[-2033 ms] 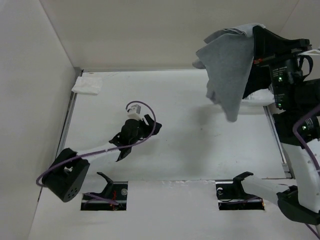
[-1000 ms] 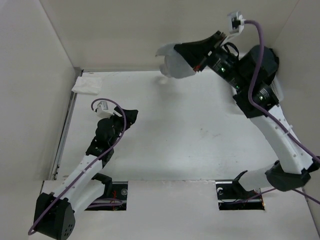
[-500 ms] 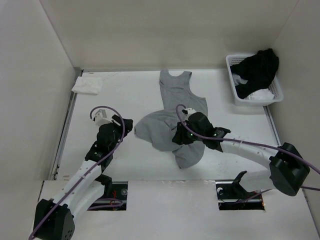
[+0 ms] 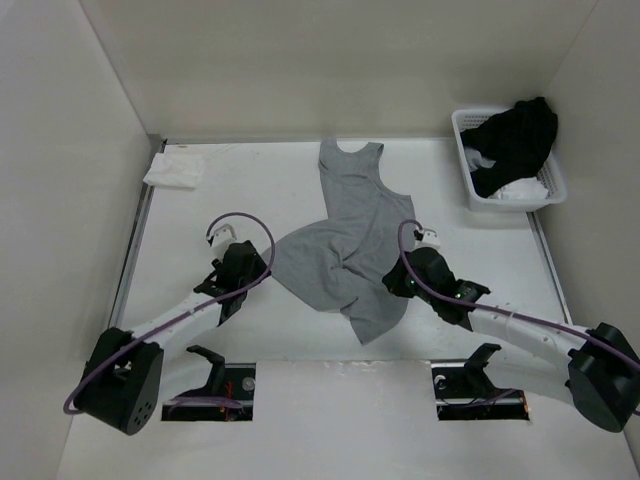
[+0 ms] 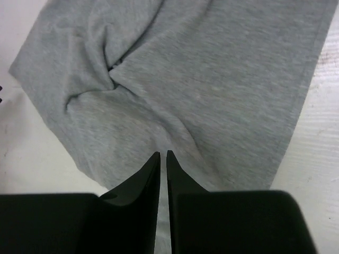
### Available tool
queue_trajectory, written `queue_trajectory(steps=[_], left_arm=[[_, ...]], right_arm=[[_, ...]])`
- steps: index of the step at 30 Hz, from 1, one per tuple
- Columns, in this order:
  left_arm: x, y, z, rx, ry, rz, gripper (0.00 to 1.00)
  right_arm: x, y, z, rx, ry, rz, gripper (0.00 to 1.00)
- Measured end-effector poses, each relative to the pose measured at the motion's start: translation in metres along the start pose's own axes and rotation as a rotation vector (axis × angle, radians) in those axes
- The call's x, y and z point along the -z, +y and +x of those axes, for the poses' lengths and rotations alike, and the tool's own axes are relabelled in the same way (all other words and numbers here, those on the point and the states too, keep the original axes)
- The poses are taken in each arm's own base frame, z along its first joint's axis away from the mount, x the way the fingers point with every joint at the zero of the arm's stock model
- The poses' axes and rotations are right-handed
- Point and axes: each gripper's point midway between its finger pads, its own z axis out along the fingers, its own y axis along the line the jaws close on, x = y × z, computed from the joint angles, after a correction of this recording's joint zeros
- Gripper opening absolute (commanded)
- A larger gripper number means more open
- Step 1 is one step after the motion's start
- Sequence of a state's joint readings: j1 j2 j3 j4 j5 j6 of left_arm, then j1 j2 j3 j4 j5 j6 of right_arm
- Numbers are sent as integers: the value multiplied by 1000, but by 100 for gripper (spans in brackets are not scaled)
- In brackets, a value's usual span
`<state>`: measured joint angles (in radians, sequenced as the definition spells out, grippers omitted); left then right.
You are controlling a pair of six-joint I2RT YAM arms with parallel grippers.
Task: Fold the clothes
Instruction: Flatten the tank top out
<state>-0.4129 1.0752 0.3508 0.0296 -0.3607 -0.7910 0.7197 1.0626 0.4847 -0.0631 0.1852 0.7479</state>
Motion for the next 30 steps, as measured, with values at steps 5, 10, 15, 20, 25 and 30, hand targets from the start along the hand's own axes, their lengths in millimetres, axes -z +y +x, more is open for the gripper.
queue_trajectory(steps=[5, 10, 15, 20, 25, 30], left_arm=[[-17, -2, -1, -29, 8, -45, 47], [-32, -6, -4, -37, 10, -70, 42], [-41, -2, -6, -37, 7, -99, 38], [-49, -3, -10, -35, -4, -113, 26], [-57, -6, -12, -29, -12, -111, 12], [-58, -8, -11, -26, -5, -102, 3]], right_arm=[[-3, -5, 5, -28, -15, 8, 19], [-1, -3, 10, -51, -34, -26, 23], [3, -6, 13, -75, -49, -42, 26], [3, -1, 9, -89, -67, -61, 26], [2, 1, 8, -95, -84, -68, 41], [-1, -14, 1, -114, -123, -13, 50]])
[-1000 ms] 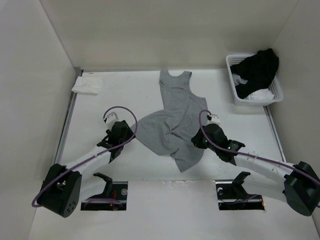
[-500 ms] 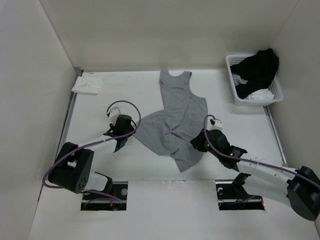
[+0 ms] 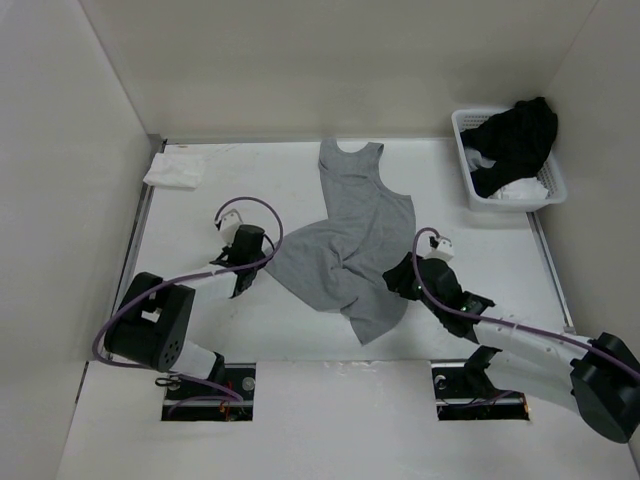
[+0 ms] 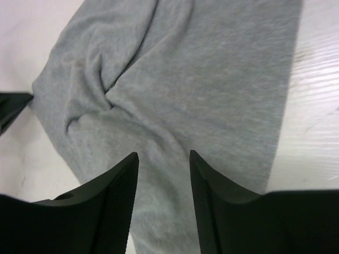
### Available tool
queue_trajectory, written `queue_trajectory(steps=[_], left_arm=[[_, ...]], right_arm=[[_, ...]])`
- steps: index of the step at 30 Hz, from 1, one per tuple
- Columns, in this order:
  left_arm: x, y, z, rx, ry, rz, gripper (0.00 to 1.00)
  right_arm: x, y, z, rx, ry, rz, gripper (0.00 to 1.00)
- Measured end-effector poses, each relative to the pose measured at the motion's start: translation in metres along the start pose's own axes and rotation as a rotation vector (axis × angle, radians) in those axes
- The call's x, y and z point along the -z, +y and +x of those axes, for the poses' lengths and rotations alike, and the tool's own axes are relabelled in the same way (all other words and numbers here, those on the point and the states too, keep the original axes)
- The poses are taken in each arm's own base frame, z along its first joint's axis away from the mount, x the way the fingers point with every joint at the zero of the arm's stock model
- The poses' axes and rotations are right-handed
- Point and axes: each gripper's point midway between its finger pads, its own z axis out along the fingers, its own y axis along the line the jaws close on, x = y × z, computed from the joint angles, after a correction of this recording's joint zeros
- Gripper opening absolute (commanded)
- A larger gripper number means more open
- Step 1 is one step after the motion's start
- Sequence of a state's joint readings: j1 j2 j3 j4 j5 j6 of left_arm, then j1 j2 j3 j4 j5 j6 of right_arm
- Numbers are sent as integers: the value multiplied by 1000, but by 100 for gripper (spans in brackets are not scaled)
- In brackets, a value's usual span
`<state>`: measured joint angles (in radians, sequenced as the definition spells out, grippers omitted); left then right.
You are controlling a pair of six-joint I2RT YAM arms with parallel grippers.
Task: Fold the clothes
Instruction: Flatten the tank top out
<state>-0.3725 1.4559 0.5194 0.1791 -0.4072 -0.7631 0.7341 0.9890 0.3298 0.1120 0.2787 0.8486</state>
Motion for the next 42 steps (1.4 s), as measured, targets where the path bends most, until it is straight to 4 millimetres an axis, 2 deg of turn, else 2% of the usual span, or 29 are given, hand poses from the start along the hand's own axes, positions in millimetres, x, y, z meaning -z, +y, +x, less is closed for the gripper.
queue_trajectory(steps=[4, 7, 10, 12, 15, 18, 19, 21, 23, 24, 25, 26, 27, 28, 29, 30, 31, 32, 35, 38, 39, 40, 42], left_arm=[[12, 5, -5, 36, -1, 20, 1], [38, 12, -29, 114, -72, 56, 1], [58, 19, -48, 180, -139, 86, 1], [71, 30, -61, 231, -184, 91, 1], [83, 44, -71, 279, -231, 90, 1], [86, 52, -68, 288, -225, 82, 1], [87, 53, -67, 290, -222, 84, 1], [88, 60, -61, 293, -211, 78, 1], [89, 62, -58, 294, -204, 77, 1], [91, 63, -57, 295, -200, 81, 1], [93, 63, -56, 296, -202, 86, 1], [95, 62, -57, 298, -206, 94, 1], [97, 60, -58, 300, -210, 106, 1], [99, 58, -59, 300, -213, 114, 1], [100, 57, -59, 298, -213, 121, 1], [100, 55, -58, 296, -211, 126, 1], [100, 53, -57, 293, -208, 131, 1], [100, 52, -57, 291, -206, 135, 1], [96, 47, -52, 278, -184, 143, 1], [94, 40, -45, 262, -158, 161, 1], [95, 36, -45, 261, -157, 175, 1], [96, 33, -46, 263, -161, 188, 1], [97, 28, -47, 262, -165, 208, 2]], right_arm=[[-9, -26, -14, -45, -50, 105, 51], [-15, -52, -10, -44, -45, 214, 50], [-21, -63, -4, -22, -13, 290, 47], [-32, -63, -3, -1, 9, 333, 36], [-52, -50, -1, 20, 39, 340, 6], [-76, -34, -5, 39, 68, 325, 3], [-85, -29, -7, 46, 75, 320, 3], [-113, -16, -22, 65, 77, 305, 10], [-138, -11, -45, 75, 60, 298, 30], [-146, -9, -57, 79, 45, 296, 37], [-154, -3, -77, 93, 13, 283, 43], [-154, -2, -89, 99, -8, 277, 46], [-149, 2, -100, 105, -35, 266, 47], [-145, 3, -102, 108, -45, 259, 47], [-123, 6, -103, 117, -61, 243, 43], [-113, 7, -102, 120, -63, 235, 41], [-91, 11, -95, 116, -72, 205, 35], [-78, 12, -88, 119, -66, 195, 31], [-37, 9, -42, 88, -7, 155, 20], [-6, -8, 18, 86, 129, 179, 21], [8, -18, 40, 94, 185, 208, 29], [18, -24, 53, 96, 219, 226, 33], [30, -30, 62, 81, 238, 252, 42]])
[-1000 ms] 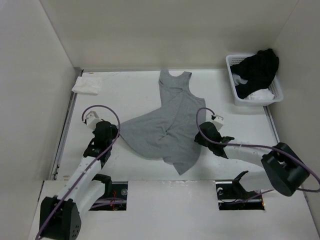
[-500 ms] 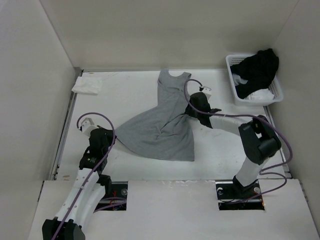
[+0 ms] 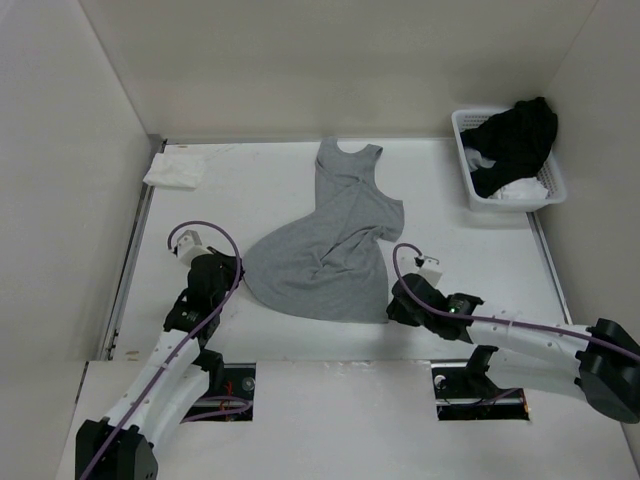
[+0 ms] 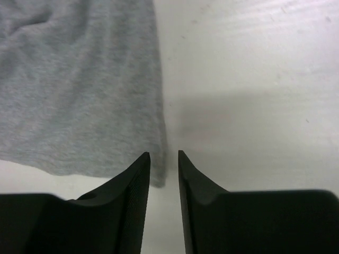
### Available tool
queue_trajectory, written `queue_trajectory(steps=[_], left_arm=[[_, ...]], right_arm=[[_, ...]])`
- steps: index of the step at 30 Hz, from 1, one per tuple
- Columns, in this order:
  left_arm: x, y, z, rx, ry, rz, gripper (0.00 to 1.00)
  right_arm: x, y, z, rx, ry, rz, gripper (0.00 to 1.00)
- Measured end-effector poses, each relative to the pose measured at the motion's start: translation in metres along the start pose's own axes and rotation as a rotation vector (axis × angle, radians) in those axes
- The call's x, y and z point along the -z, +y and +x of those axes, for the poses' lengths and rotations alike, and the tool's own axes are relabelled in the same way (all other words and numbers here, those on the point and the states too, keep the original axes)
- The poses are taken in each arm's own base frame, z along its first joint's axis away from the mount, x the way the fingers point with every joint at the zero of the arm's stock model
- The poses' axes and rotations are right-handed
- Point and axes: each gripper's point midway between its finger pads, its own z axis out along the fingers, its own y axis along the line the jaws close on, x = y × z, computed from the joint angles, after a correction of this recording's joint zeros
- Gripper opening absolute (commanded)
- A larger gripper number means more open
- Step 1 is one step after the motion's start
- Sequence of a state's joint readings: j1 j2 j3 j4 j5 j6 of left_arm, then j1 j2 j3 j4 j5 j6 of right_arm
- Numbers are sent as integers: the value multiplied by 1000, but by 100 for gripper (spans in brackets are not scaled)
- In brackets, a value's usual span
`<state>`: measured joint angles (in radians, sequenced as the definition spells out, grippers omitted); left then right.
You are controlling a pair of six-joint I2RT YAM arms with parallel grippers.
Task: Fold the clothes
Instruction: Flatten the tank top out
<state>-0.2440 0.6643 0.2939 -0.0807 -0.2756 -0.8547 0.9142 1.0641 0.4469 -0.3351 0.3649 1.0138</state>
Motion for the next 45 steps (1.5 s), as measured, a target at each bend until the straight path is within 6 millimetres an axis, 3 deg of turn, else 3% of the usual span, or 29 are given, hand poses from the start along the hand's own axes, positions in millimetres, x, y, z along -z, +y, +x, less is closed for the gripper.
queue_trajectory(steps=[10, 15, 25, 26, 29, 34, 36, 39, 42, 45], left_arm=[[1, -12, 1, 11, -3, 44, 2], [-2, -12, 6, 8, 10, 43, 2], [-3, -11, 11, 5, 21, 41, 2], [-3, -12, 10, 6, 21, 43, 2], [-3, -13, 10, 7, 20, 45, 2], [1, -19, 1, 17, 7, 54, 1], [11, -36, -17, 33, -19, 88, 1], [47, -91, -72, 85, -119, 227, 1], [111, -152, -145, 159, -267, 420, 1], [186, -190, -215, 237, -421, 576, 1]], right_arm=[[7, -14, 22, -80, 56, -6, 42], [7, -4, 26, -103, 78, -62, 39], [1, 7, 29, -147, 107, -131, 22], [0, 7, 28, -151, 104, -130, 12], [-1, 4, 27, -154, 97, -124, 2], [19, 12, -1, -134, -1, -172, 0], [47, 25, -32, -100, -85, -207, 0], [125, 65, -107, -76, -280, -331, 0], [233, 94, -190, -90, -524, -478, 0], [335, 96, -255, -89, -739, -551, 0]])
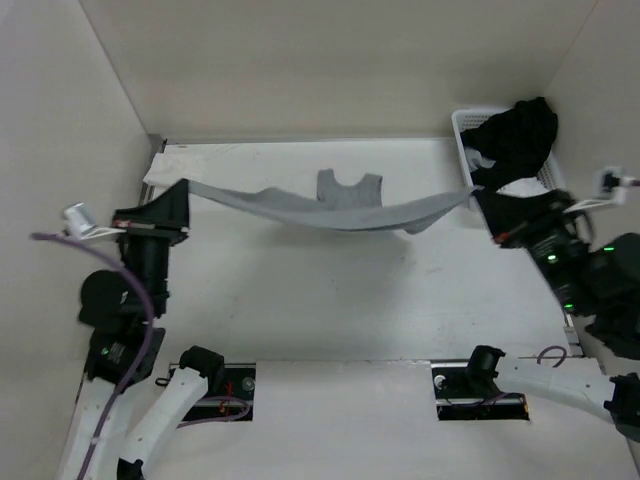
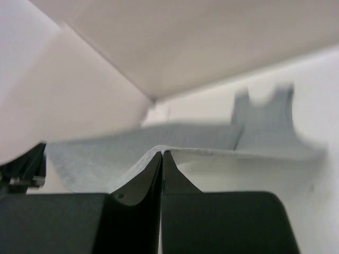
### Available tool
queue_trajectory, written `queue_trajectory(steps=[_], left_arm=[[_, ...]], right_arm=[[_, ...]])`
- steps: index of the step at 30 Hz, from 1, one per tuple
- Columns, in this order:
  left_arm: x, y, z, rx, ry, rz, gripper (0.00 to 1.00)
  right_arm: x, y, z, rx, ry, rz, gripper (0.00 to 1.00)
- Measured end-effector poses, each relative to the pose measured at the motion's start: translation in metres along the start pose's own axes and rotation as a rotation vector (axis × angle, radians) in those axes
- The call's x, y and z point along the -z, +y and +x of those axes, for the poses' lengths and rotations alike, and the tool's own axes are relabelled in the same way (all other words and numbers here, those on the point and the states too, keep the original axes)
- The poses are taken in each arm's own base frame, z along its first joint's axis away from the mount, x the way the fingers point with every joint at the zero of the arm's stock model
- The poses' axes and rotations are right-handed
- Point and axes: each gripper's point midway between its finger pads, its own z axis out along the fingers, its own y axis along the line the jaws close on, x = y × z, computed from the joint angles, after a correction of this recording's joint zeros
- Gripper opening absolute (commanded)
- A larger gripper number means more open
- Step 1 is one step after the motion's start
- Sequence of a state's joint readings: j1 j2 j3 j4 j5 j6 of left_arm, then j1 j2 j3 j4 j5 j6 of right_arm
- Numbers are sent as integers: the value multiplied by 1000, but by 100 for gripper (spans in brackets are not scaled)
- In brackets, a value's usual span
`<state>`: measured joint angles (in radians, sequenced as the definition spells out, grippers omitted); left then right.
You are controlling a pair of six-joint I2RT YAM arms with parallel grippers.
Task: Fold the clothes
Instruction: Flatten the tank top out
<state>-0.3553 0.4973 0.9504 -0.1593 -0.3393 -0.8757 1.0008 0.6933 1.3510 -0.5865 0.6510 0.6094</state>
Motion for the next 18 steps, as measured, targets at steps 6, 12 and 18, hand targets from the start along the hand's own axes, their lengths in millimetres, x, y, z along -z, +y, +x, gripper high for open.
queue_trajectory(steps=[6, 12, 18], left_arm=[[36, -118, -133, 55, -288, 226, 1], [50, -164, -184, 39, -408, 289, 1], [22, -144, -164, -25, -375, 210, 1]], right_arm=[[24, 65, -156, 62, -290, -90, 0], [17, 111, -198, 154, -354, -134, 0], [-22, 111, -164, 377, -373, -11, 0]])
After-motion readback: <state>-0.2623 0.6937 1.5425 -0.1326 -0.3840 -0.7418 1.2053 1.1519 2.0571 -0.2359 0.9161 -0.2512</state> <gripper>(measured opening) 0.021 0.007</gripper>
